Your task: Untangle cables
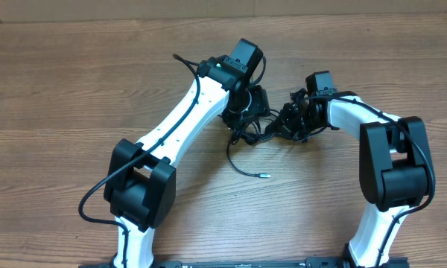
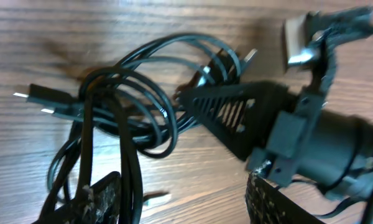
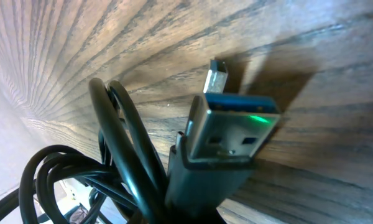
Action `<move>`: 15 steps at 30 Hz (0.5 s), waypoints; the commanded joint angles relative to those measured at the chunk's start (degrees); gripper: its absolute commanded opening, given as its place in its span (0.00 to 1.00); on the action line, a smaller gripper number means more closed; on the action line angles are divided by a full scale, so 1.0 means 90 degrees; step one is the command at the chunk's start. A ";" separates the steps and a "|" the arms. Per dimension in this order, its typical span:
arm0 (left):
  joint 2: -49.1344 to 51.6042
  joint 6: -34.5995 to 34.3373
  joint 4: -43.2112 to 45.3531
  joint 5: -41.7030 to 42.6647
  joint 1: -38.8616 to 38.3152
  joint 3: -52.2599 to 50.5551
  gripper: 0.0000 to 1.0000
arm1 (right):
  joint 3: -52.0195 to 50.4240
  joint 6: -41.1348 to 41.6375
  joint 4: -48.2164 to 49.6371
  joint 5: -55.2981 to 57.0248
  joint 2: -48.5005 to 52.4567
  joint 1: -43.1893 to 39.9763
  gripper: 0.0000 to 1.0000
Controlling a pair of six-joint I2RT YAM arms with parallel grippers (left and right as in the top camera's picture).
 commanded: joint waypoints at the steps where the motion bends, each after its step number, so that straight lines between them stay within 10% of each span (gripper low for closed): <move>1: 0.0029 -0.0605 0.0236 -0.0087 -0.0005 -0.0036 0.63 | -0.0066 0.0002 0.0032 0.0126 0.0036 -0.0039 0.04; 15: 0.0029 -0.0566 0.0442 -0.0959 0.0036 0.0537 0.75 | -0.0066 0.0000 0.0063 0.0129 0.0036 -0.0039 0.04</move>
